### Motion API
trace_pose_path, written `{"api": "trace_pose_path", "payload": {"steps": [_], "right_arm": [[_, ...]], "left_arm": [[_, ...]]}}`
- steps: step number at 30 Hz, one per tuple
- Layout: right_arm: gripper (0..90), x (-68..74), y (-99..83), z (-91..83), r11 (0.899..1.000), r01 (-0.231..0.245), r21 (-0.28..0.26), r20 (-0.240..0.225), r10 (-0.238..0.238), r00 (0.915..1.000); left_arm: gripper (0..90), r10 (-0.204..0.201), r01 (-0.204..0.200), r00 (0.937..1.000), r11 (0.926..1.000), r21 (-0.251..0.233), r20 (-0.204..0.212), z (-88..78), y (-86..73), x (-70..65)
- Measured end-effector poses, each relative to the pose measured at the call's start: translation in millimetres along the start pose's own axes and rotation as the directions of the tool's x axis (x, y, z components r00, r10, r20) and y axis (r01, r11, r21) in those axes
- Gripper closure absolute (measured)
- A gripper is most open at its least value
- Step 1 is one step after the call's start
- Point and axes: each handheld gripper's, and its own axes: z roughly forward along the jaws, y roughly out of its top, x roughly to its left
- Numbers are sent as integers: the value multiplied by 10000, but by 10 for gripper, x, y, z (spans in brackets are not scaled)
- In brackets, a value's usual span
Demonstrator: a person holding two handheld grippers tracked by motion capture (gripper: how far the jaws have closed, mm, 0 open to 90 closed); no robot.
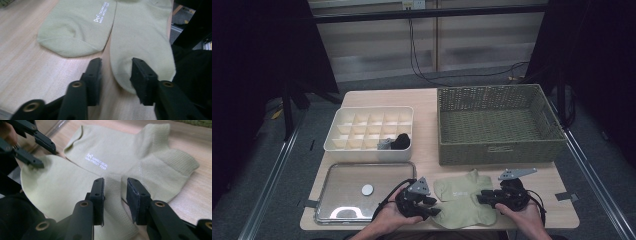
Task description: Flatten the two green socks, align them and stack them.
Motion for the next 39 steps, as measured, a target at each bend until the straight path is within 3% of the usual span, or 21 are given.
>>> {"api": "trace_pose_path", "payload": {"steps": [1,2,3,4,7,9,10,11,12,13,14,15,22,24,29,35,39], "right_arm": [[708,11,1,8,10000,74,67,61,-75,10000],[749,19,3,17,9997,193,151,90,-194,9998],[749,19,3,17,9997,193,151,90,-194,9998],[819,42,9,48,9990,288,336,230,-296,9993],[867,54,18,56,9990,285,338,216,-292,9993],[893,43,24,46,9993,254,269,182,-259,9995],[895,38,24,40,9995,251,215,187,-255,9995],[897,32,24,28,9998,169,115,140,-170,9998],[898,25,26,13,9999,102,24,123,-102,9999],[900,14,28,-7,9999,-25,-123,83,26,10000],[900,14,28,-7,9999,-25,-123,83,26,10000],[900,9,30,-20,9997,-99,-236,4,99,10000],[900,-4,56,-147,9960,-358,-817,-188,343,9992],[900,-28,100,-212,9930,-464,-1085,-147,451,9989],[900,-77,203,-247,9904,-558,-1261,-69,553,9984],[900,-118,383,-273,9877,-486,-1485,90,505,9987],[900,-200,472,-185,9878,-457,-1489,206,493,9986]], "left_arm": [[686,90,-90,10000,9999,-126,-5,11,-10,0],[730,222,-219,9994,9997,106,-276,1,-4,-10],[763,222,-219,9994,9997,106,-276,1,-4,-10],[803,255,-254,9996,9996,114,-96,4,-4,5],[866,41,-40,9999,9999,-104,92,21,-8,15],[877,-143,146,9997,9998,-160,176,23,-12,16],[881,-24,26,9996,10000,-61,285,12,-9,37],[884,-223,232,9989,9995,-234,409,19,-12,44],[887,-129,134,9993,9998,-125,360,4,-5,56],[890,-228,243,9986,9992,-310,471,-29,14,57],[891,-228,243,9986,9992,-310,471,-29,14,57],[891,-267,296,9985,9977,-611,485,-47,24,54],[892,-330,370,9984,9951,-915,449,-161,70,121],[892,-356,394,9988,9913,-1254,330,-213,131,161],[893,-496,520,9986,9870,-1521,196,-265,252,278],[893,-746,702,9970,9837,-1657,-202,-214,347,449],[891,-1008,943,9940,9865,-1341,-428,-148,313,528]]}}
